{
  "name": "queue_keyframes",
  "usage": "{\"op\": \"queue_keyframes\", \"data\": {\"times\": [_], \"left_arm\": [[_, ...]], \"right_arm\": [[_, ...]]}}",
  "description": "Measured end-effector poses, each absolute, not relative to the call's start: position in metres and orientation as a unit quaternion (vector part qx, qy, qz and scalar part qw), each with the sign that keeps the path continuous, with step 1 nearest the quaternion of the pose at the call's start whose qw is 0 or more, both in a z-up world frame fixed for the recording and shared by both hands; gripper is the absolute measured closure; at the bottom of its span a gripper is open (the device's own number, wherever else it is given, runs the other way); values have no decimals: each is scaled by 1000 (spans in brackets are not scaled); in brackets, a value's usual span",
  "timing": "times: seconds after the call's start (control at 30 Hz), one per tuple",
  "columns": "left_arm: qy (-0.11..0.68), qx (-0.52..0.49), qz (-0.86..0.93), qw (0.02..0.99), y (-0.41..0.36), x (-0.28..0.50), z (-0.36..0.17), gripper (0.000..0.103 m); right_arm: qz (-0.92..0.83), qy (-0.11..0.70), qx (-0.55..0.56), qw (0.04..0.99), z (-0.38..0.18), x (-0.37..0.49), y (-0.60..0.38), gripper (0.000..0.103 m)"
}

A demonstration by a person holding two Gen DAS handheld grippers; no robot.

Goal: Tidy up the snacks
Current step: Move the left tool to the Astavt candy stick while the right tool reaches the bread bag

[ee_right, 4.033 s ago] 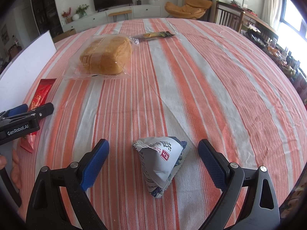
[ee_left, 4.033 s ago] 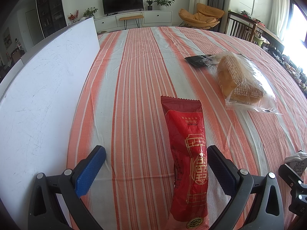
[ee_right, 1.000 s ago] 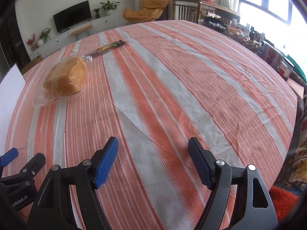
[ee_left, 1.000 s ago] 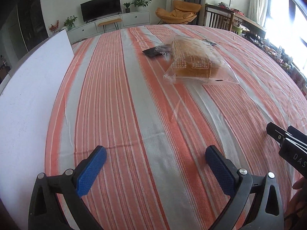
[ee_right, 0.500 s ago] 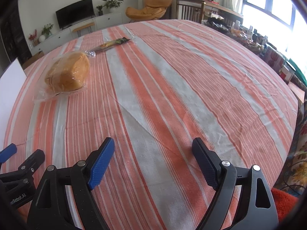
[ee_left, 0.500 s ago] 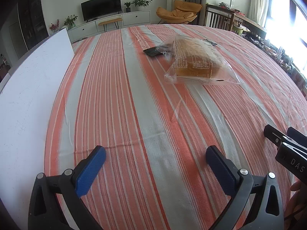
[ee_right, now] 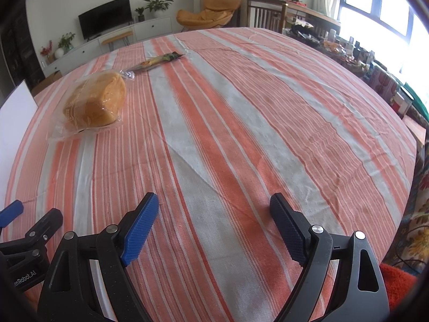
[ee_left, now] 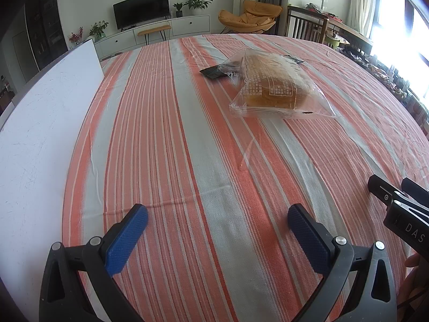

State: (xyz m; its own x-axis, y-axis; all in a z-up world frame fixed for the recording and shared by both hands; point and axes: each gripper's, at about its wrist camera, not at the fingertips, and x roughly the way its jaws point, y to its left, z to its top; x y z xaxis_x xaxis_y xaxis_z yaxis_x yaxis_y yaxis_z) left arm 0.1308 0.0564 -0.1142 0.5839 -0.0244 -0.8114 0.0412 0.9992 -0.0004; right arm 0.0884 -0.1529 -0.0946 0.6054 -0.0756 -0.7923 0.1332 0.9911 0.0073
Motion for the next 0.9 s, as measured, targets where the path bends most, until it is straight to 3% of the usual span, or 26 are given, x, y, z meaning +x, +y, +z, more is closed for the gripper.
{"op": "queue_keyframes", "data": {"times": [0.33,0.73,0.9], "left_arm": [[472,11,-30,881,58,137,-113,0],[407,-210,12,889,113,200,-53,0],[475,-211,-57,853,89,259,-76,0]], "right_arm": [[-58,440,33,895,-95,88,-153,15],[-56,441,32,895,-95,88,-151,13],[-56,441,32,895,-95,88,-151,13]]}}
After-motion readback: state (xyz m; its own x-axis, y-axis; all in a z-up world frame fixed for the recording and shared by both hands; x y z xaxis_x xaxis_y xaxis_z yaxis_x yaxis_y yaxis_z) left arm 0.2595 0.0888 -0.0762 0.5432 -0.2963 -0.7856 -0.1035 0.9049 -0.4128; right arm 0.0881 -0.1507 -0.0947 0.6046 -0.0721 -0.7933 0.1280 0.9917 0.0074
